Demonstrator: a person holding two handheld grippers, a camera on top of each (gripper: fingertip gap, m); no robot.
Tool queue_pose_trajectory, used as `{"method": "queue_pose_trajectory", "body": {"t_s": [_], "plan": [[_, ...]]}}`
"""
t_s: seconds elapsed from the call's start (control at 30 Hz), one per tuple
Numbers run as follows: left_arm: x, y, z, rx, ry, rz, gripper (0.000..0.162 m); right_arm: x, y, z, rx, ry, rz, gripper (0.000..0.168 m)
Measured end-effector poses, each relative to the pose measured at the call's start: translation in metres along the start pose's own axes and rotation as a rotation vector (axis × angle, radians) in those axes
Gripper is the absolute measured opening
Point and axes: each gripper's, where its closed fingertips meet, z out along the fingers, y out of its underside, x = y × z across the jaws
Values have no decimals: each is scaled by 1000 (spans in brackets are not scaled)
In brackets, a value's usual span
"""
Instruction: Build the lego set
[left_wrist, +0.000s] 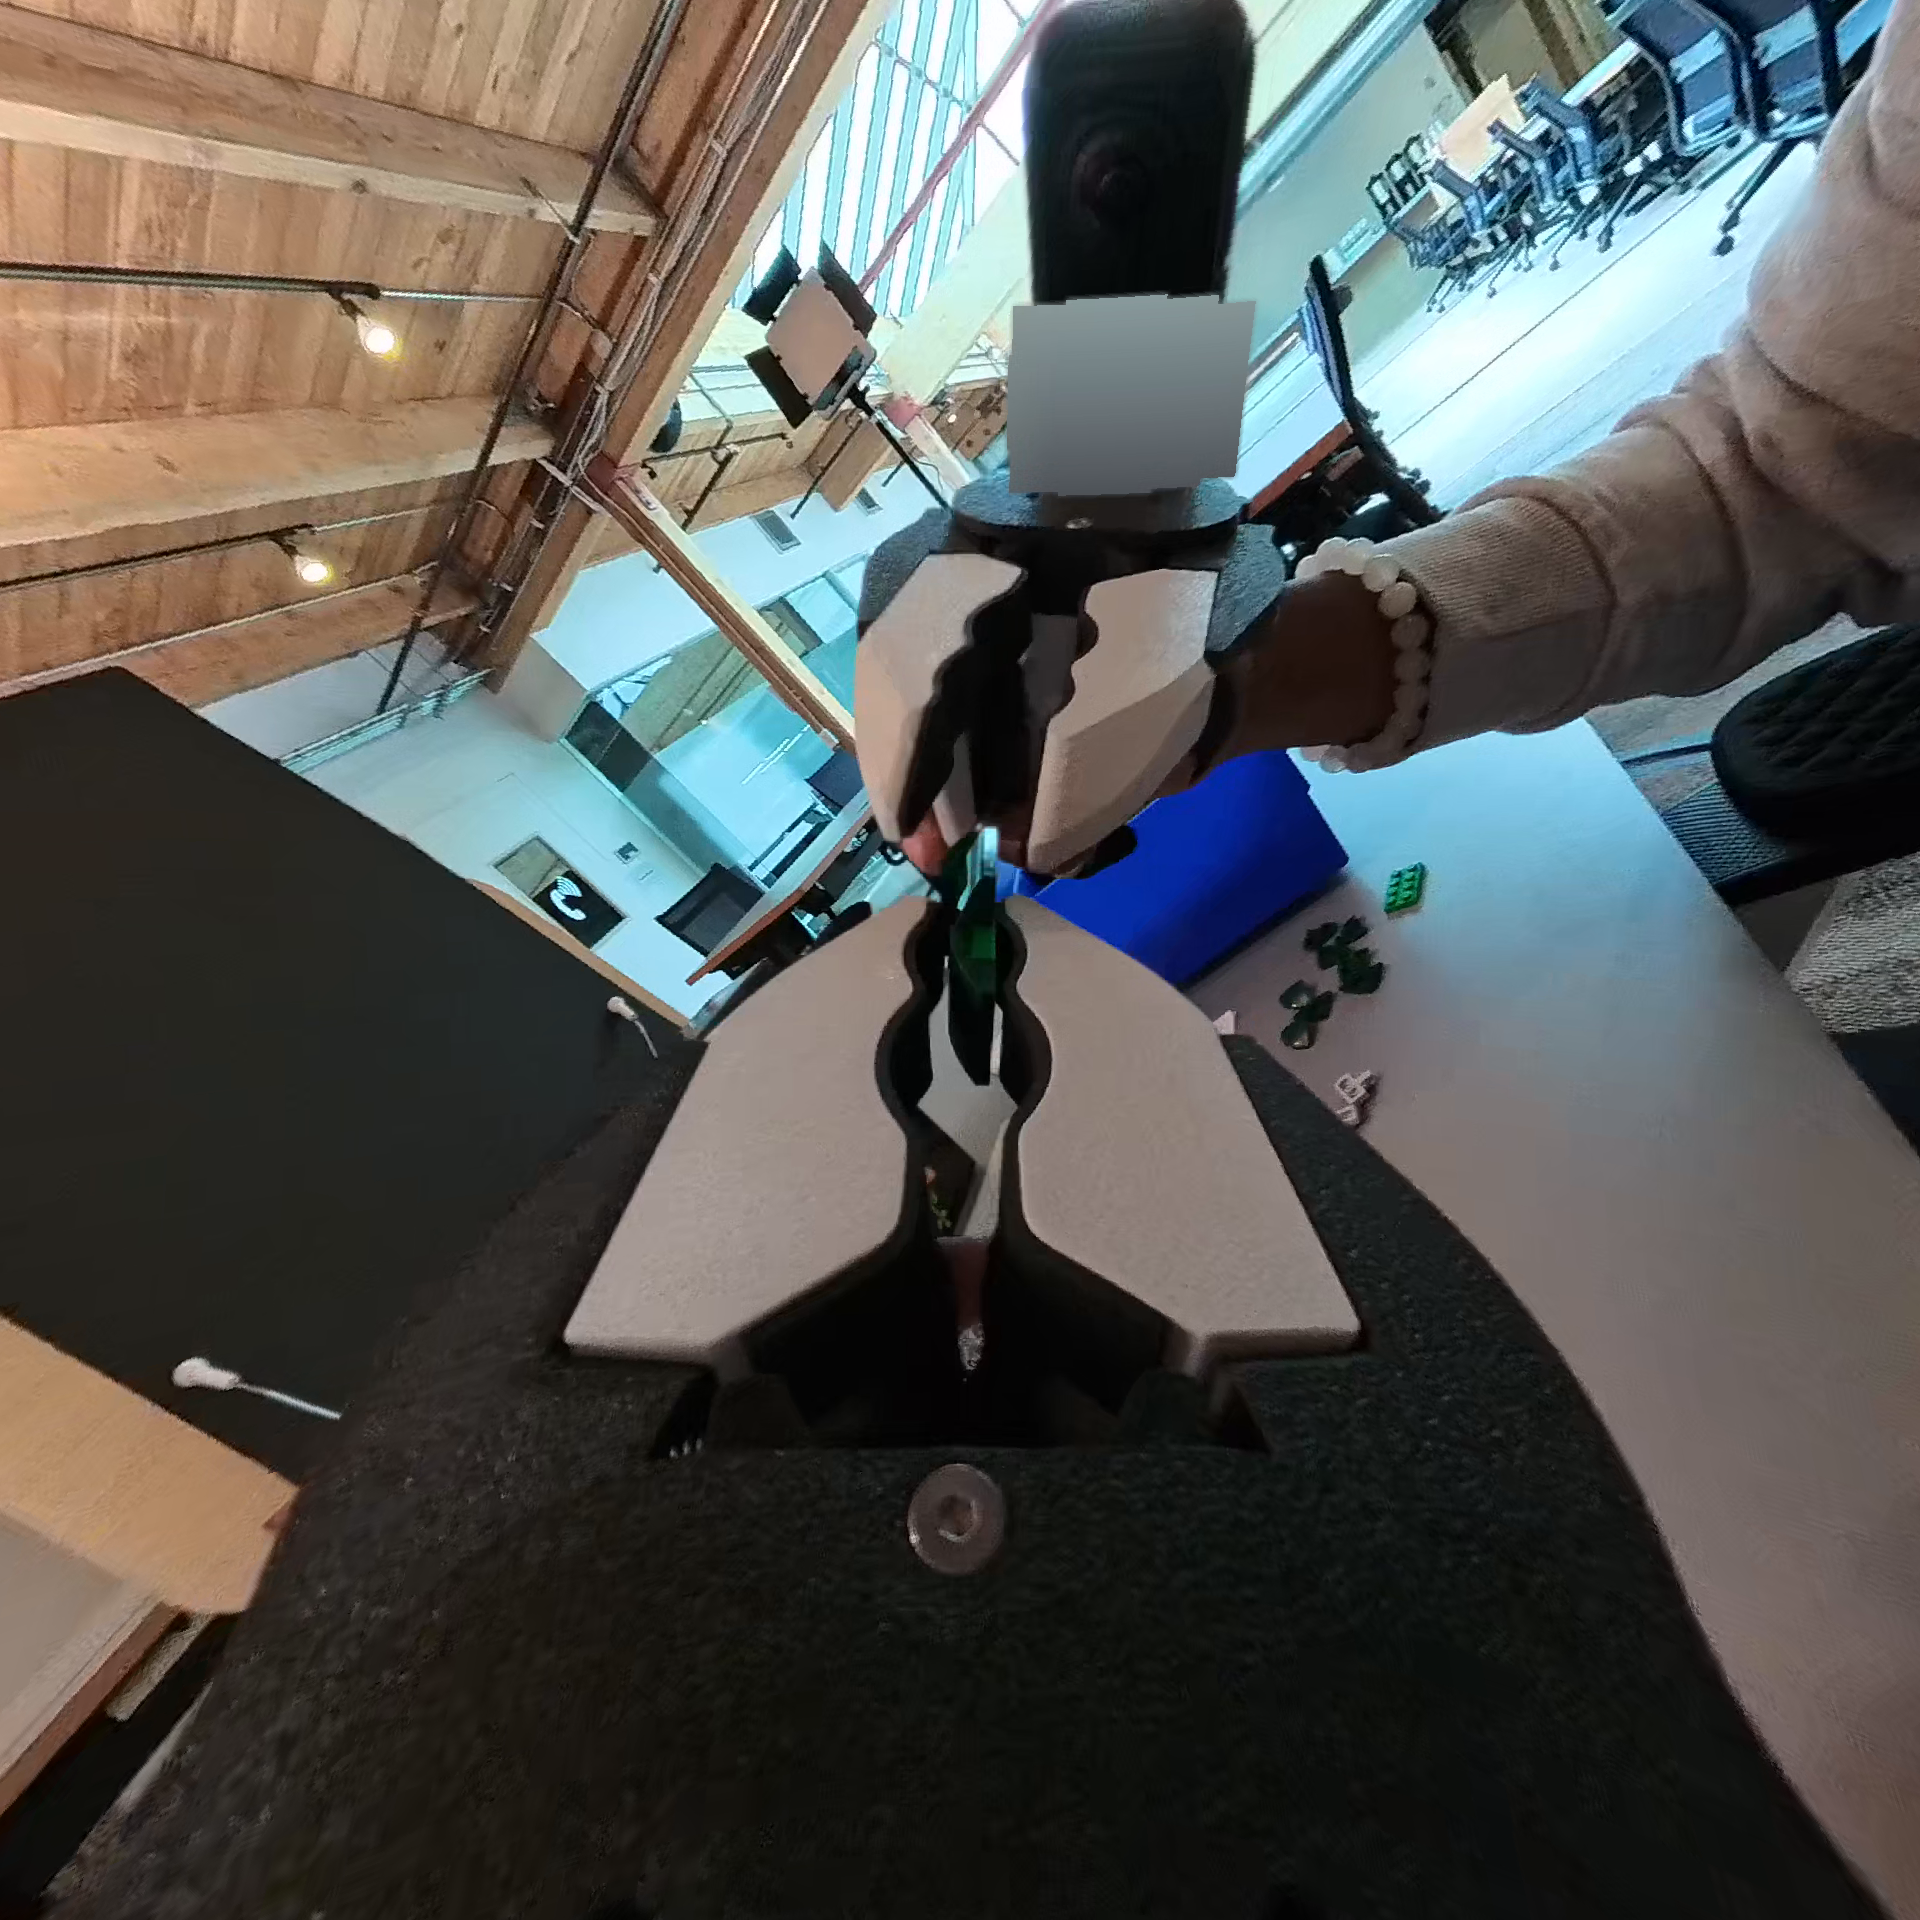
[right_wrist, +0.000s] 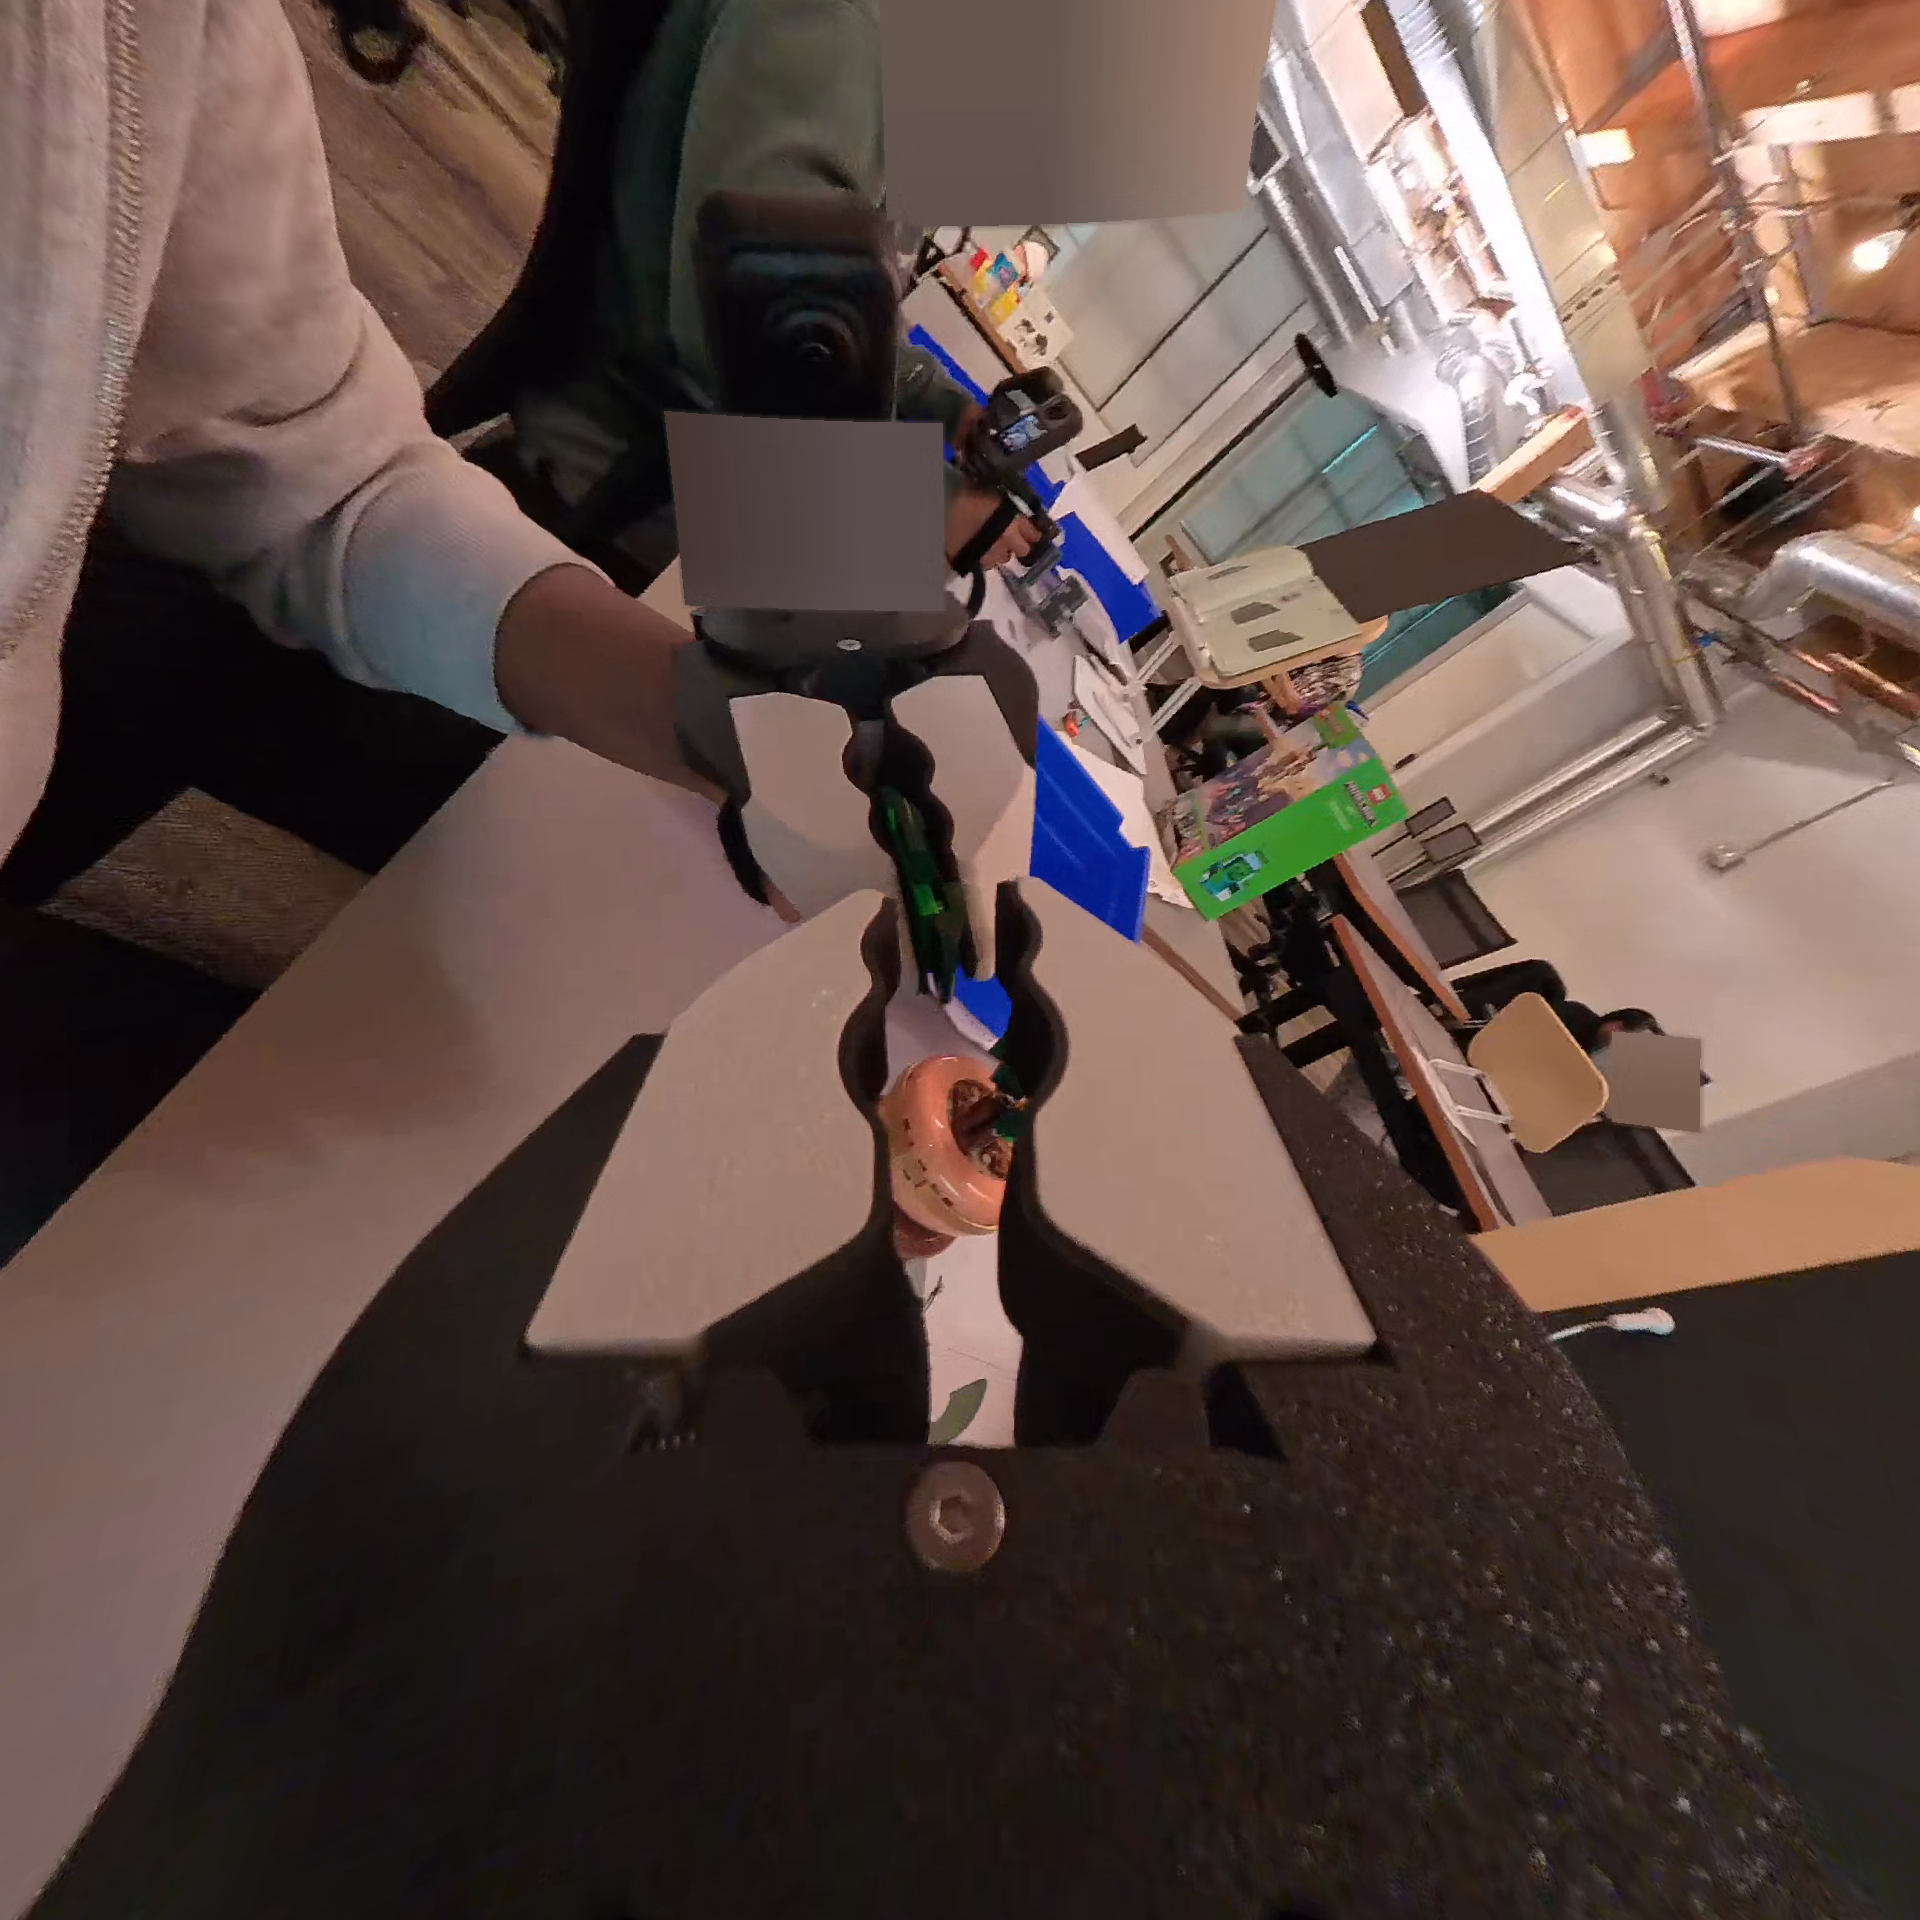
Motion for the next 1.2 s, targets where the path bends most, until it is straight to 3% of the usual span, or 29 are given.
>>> {"method": "queue_pose_trajectory", "body": {"t_s": [0.13, 0.4, 0.53, 0.63, 0.93, 1.2], "plan": [[5, -1, 2, 3, 26, -16, 7, -4, 2, 1, -13, -25, -13, 7], [13, -2, 3, -2, 67, -6, 7, -11, 2, -4, 12, -113, 35, 6], [10, -3, 4, -13, 37, 32, 15, -11, 6, -5, 15, -133, 49, 5], [13, -3, 4, -11, 42, 65, 9, -12, 5, -6, 10, -135, 45, 5], [16, -9, 2, 27, 88, 59, 5, -15, -5, -4, 0, -59, -140, 5], [24, -10, 3, 23, 100, 72, 5, -22, -5, -7, 29, -125, 9, 4]]}}
